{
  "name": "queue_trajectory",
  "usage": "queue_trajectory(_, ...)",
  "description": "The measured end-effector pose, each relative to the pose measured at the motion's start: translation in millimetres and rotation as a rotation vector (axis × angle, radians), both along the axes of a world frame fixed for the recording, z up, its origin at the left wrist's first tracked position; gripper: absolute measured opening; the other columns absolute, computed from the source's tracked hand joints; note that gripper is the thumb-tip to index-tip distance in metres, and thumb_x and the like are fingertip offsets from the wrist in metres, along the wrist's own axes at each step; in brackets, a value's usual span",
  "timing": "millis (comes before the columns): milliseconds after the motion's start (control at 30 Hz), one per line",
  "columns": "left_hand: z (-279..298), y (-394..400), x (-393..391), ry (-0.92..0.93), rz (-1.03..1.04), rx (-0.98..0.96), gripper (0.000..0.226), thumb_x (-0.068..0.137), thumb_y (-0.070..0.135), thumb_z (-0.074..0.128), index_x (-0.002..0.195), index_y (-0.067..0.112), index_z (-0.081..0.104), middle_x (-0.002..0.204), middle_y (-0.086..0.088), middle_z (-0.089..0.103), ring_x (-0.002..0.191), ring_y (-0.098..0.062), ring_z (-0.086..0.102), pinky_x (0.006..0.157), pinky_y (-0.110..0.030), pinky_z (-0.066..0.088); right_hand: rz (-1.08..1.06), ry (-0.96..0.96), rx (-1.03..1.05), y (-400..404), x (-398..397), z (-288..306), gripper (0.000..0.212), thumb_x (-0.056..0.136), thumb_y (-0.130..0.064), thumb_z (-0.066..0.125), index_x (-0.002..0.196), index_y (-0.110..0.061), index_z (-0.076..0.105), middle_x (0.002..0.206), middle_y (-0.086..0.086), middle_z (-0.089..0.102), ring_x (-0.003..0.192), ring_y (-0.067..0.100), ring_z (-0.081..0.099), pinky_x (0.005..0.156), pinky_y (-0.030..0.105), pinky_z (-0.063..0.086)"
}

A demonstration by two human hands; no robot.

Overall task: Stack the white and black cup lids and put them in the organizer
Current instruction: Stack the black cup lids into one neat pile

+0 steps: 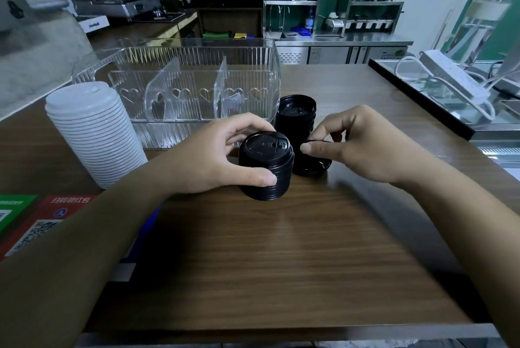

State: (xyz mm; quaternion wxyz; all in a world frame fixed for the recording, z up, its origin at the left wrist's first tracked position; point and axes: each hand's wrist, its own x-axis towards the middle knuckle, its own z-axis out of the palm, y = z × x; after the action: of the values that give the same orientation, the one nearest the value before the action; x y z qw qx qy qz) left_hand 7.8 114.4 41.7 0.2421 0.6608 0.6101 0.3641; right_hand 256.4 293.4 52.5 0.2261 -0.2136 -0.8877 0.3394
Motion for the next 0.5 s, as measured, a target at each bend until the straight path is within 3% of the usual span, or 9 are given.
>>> queue_trajectory(100, -0.9, 0.0, 0.7, -0.020, 0.003, -0.003, 0.061, 0.091, 0.032, 0.097, 0.144, 0.024, 0.069, 0.142, 0.010, 0.076, 0.140, -0.011, 0.070, 0.126, -0.047, 0.052, -0.032, 0.042, -0.050, -1.0, 0.5, 0.6, 0.020, 0.096, -0.033, 0.085, 0.082, -0.019, 0.085, 0.057, -0.015, 0.062, 0.056, 0.009, 0.041, 0.054, 0.025, 0.036)
queue_trajectory(200, -2.2, 1.3, 1.0, -0.016, 0.039, 0.032, 0.055, 0.102, 0.056, 0.077, 0.148, 0.027, 0.067, 0.145, 0.009, 0.076, 0.140, -0.014, 0.071, 0.124, -0.051, 0.053, -0.050, 0.137, -0.088, -2.9, -1.3, 1.7, 0.025, 0.101, -0.033, 0.081, 0.083, -0.016, 0.083, 0.079, 0.007, 0.079, 0.070, 0.018, 0.062, 0.066, 0.043, 0.053)
queue_trajectory(267, -1.6, 1.1, 1.3, 0.011, 0.076, 0.082, 0.056, 0.106, 0.061, 0.061, 0.152, 0.029, 0.066, 0.144, 0.005, 0.077, 0.138, -0.016, 0.072, 0.122, -0.052, 0.055, -0.066, 0.225, -0.111, -4.5, -1.6, 4.6, 0.028, 0.104, -0.030, 0.077, 0.083, -0.012, 0.081, 0.082, 0.009, 0.080, 0.072, 0.014, 0.066, 0.067, 0.034, 0.054)
queue_trajectory(333, -1.0, 0.4, 3.0, 0.000, 0.094, 0.148, 0.056, 0.110, 0.057, 0.054, 0.155, 0.025, 0.065, 0.142, 0.003, 0.078, 0.137, -0.016, 0.073, 0.121, -0.050, 0.056, -0.079, 0.317, -0.170, -6.6, -1.7, 7.6, 0.033, 0.107, -0.027, 0.073, 0.083, -0.004, 0.077, 0.072, 0.005, 0.072, 0.063, 0.015, 0.057, 0.062, 0.023, 0.043)
queue_trajectory(400, -0.7, 0.3, 5.2, -0.026, 0.097, 0.208, 0.056, 0.112, 0.050, 0.056, 0.160, 0.020, 0.061, 0.145, 0.004, 0.076, 0.138, -0.016, 0.074, 0.120, -0.048, 0.057, -0.073, 0.403, -0.244, -8.2, -2.6, 10.1, 0.038, 0.110, -0.025, 0.068, 0.081, 0.000, 0.069, 0.067, 0.007, 0.057, 0.064, 0.023, 0.045, 0.060, 0.029, 0.034)
queue_trajectory(500, -0.7, 0.4, 10.4, -0.007, 0.105, 0.280, 0.060, 0.116, 0.042, 0.067, 0.170, 0.023, 0.050, 0.155, 0.006, 0.070, 0.143, -0.012, 0.069, 0.124, -0.047, 0.054, -0.029, 0.482, -0.337, -12.2, -6.2, 12.8, 0.039, 0.114, -0.022, 0.061, 0.078, -0.013, 0.072, 0.068, 0.005, 0.059, 0.064, 0.024, 0.047, 0.062, 0.031, 0.039)
